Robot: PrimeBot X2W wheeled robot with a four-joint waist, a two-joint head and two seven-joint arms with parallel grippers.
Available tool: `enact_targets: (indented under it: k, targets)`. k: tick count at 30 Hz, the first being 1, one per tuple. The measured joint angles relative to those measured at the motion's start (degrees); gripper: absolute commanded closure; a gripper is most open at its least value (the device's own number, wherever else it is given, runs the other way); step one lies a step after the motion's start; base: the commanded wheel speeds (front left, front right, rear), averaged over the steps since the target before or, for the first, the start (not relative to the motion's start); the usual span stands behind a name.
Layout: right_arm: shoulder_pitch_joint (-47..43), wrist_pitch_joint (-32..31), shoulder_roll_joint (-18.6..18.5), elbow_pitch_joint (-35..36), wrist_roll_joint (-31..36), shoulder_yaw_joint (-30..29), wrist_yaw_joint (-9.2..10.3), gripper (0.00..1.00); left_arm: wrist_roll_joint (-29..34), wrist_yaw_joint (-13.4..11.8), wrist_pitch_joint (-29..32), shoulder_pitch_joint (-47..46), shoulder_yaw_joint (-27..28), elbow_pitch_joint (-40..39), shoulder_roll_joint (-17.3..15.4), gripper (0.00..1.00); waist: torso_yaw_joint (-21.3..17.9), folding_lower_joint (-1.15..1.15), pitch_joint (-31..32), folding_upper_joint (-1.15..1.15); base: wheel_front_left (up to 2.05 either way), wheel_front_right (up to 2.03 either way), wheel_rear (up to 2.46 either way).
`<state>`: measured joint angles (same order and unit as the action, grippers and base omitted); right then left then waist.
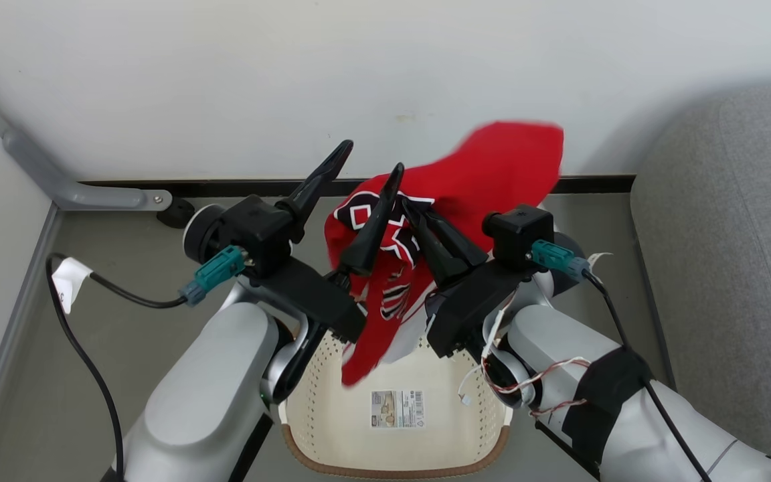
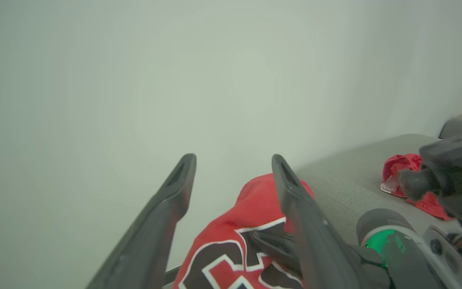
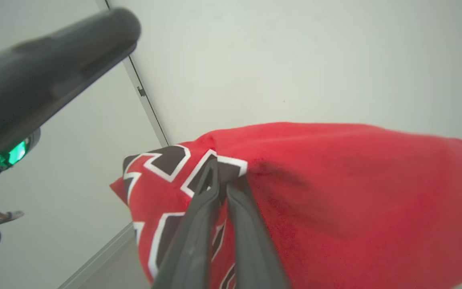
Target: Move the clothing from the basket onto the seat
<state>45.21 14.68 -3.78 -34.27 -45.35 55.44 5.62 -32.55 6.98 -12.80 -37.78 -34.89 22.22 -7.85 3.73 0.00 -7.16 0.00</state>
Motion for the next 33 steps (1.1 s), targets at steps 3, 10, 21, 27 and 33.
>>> enact_targets:
  k: [3, 10, 21, 27, 33]
  targets:
    - [0.0, 0.0, 0.0, 0.0, 0.0, -0.2, 0.00, 1.00, -0.1, -0.2, -0.5, 0.9, 0.4, 0.9, -0.3, 0.00, -0.3, 0.00, 0.1, 0.00, 0.00, 0.00, 0.00]
    - [0.2, 0.0, 0.0, 0.2, 0.0, -1.1, 0.00, 1.00, -0.1, -0.5, -0.6, 2.9, 1.7, 1.8, -2.1, 0.00, -1.1, 0.00, 0.2, 0.00, 0.00, 0.00, 0.00]
    - [0.3, 0.0, 0.0, -1.8, 0.7, -4.6, 0.20, 1.00, -0.1, -0.9, -1.2, 7.3, 1.7, 1.1, -3.0, 0.00, -4.2, 0.00, 0.8, 0.00, 0.00, 0.00, 0.00]
    - [0.3, 0.0, -0.1, -3.2, 2.4, -6.6, 0.11, 1.00, -0.1, -0.9, -1.2, 11.0, 1.3, -0.1, -3.4, 0.00, -7.0, 0.00, 1.2, 0.00, 0.00, 0.00, 0.00]
    - [0.2, 0.0, -1.6, -3.3, 3.4, -8.2, -0.16, 1.00, -0.1, -0.8, -1.4, 14.5, 0.0, -1.7, -3.5, 0.00, -10.5, 0.00, 1.7, 0.00, 0.00, 0.00, 0.00]
